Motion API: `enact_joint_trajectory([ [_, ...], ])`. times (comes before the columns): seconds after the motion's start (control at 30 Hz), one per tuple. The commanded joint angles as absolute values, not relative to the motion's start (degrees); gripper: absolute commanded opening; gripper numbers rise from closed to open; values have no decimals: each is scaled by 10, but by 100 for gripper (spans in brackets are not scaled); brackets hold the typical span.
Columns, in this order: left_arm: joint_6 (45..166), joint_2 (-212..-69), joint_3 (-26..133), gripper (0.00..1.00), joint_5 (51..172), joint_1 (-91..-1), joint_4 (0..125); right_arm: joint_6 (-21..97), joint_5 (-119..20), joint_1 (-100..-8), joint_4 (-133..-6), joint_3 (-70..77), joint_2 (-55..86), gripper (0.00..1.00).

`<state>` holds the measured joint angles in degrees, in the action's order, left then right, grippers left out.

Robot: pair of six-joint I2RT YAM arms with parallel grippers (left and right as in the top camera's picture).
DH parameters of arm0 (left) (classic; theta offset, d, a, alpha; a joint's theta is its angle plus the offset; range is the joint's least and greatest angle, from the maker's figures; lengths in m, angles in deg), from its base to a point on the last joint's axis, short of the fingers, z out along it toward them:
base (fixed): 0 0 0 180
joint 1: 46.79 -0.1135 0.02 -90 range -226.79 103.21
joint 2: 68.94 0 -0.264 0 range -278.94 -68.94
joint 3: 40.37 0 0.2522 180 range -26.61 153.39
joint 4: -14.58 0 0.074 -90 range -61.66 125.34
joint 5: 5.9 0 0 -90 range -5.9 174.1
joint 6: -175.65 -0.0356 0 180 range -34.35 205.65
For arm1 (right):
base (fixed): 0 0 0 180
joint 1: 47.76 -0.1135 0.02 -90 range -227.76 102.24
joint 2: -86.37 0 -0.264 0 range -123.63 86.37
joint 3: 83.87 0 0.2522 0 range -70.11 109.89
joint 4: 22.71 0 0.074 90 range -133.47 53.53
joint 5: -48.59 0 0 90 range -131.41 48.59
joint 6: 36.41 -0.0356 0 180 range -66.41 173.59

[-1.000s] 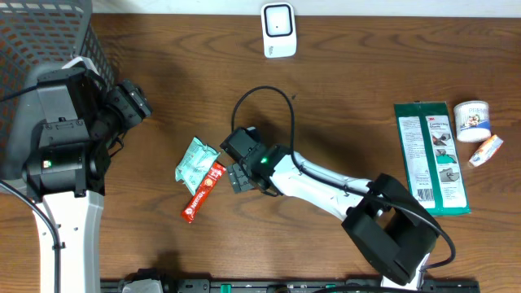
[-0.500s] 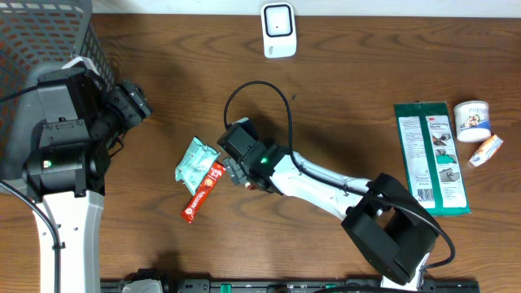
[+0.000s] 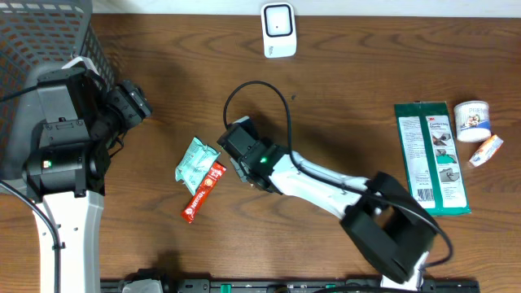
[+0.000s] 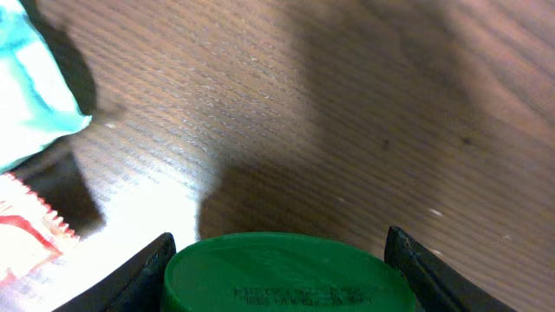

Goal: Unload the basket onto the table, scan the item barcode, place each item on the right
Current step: 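Lower the right gripper onto the jar's green cap and close it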

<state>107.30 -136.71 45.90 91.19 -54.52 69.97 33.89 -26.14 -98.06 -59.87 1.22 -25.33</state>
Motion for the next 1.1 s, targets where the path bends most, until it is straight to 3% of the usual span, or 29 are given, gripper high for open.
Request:
enact_joint_trajectory([
  [0.0,1074,-1368,460,82,905,-548,699,346,-243,-977,-604,19,-174,49],
  [0.13,1074,-1368,460,81,905,-548,699,343,-245,-977,-617,19,-130,46],
  [0.23,1074,-1368,460,81,905,-548,699,343,-250,-977,-618,19,-120,49],
  [0.67,1074,-1368,460,81,905,-548,699,325,-312,-977,-583,-4,-258,52],
  [0.83,1074,-1368,460,81,905,-548,699,370,-342,-972,-613,16,-251,80],
  [0.9,1074,-1368,460,82,905,-548,699,383,-362,-959,-671,62,-242,84],
  [1.07,1074,-1368,460,81,905,-548,699,385,-391,-935,-831,205,-241,84],
])
